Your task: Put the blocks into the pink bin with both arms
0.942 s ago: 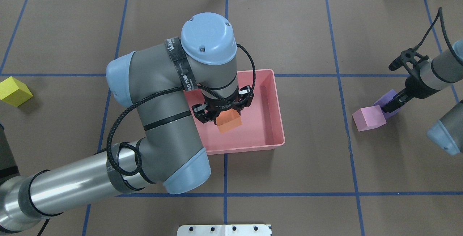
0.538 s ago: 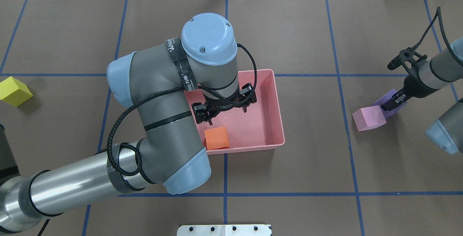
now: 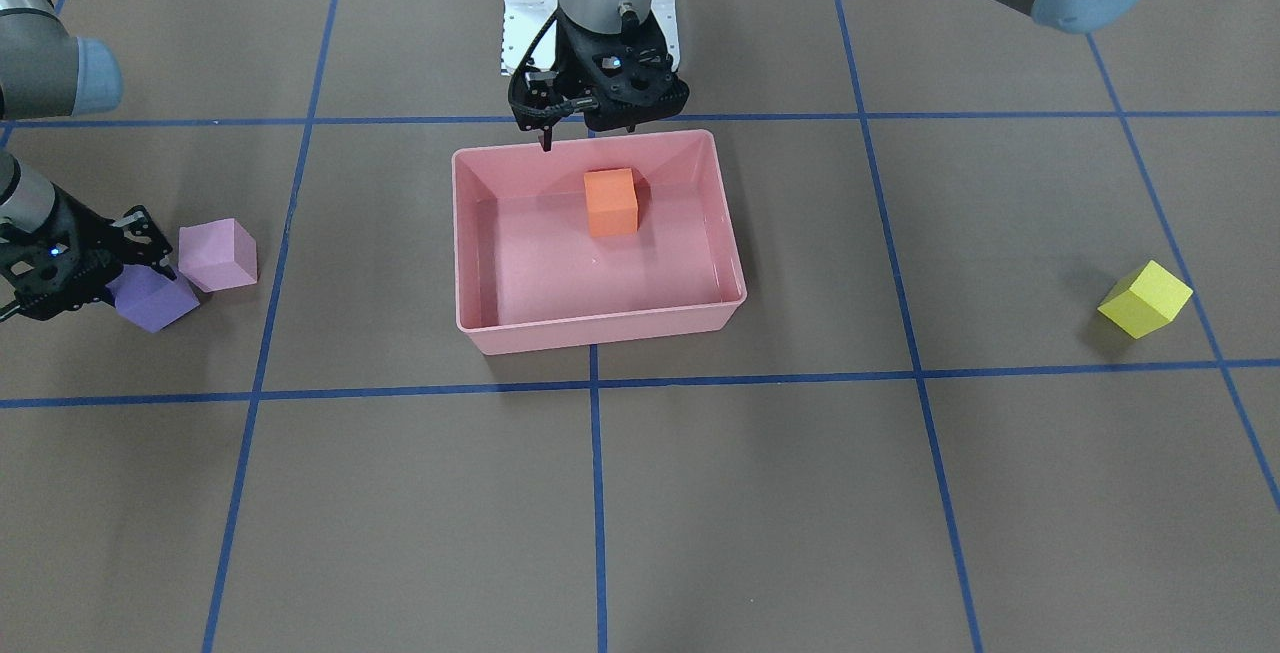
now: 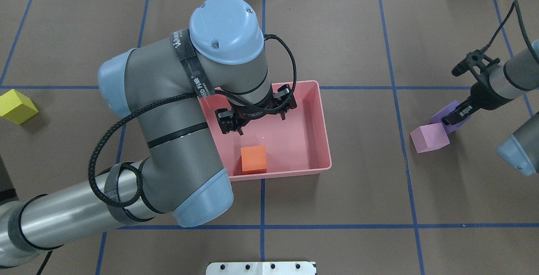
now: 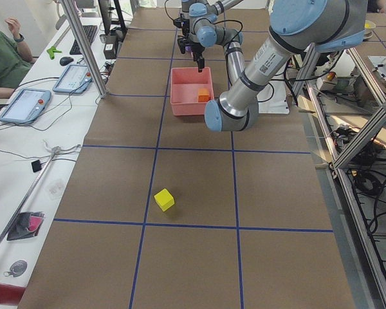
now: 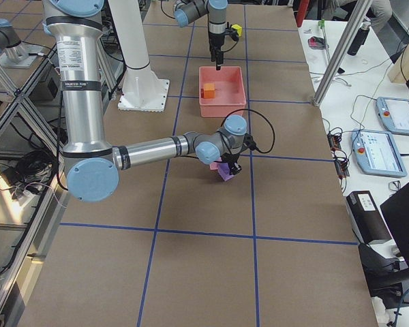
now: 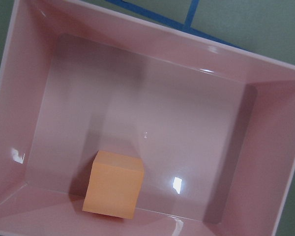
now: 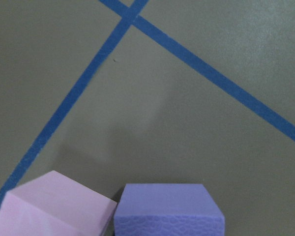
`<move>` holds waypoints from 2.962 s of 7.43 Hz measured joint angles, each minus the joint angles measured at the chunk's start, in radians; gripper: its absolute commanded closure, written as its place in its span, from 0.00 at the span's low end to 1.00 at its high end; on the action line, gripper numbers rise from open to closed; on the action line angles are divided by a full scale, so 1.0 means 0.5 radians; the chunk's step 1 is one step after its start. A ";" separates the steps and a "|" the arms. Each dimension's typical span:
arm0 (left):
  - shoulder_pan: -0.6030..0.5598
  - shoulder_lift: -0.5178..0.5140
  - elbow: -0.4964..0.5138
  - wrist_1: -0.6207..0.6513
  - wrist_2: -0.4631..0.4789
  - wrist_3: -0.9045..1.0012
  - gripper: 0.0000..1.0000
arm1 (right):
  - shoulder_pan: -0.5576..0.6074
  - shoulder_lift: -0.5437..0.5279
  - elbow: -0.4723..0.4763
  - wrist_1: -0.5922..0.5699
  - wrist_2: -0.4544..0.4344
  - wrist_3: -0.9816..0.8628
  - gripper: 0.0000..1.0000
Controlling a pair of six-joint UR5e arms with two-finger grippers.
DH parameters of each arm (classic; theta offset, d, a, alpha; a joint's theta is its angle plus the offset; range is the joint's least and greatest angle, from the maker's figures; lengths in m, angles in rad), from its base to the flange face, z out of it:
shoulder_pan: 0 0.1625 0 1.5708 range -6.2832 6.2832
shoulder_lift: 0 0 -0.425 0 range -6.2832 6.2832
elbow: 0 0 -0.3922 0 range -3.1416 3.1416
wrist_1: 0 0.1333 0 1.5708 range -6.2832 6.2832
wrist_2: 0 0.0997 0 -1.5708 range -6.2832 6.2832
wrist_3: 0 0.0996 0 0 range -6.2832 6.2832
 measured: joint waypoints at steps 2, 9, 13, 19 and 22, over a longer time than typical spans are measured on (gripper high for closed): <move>-0.135 0.117 -0.225 0.257 -0.004 0.486 0.00 | 0.203 0.123 0.094 -0.259 0.235 0.007 1.00; -1.172 1.196 -0.176 -0.110 -0.547 3.020 0.00 | 0.276 0.636 0.486 -1.143 0.312 0.481 1.00; -1.358 1.366 0.230 -0.499 -0.631 3.361 0.00 | -0.141 0.918 0.501 -1.147 0.017 1.216 1.00; -1.394 1.553 0.617 -1.114 -0.712 3.362 0.00 | -0.653 1.169 0.298 -1.085 -0.424 1.619 1.00; -1.391 1.601 0.626 -1.151 -0.712 3.351 0.00 | -0.739 1.291 0.139 -1.060 -0.492 1.655 1.00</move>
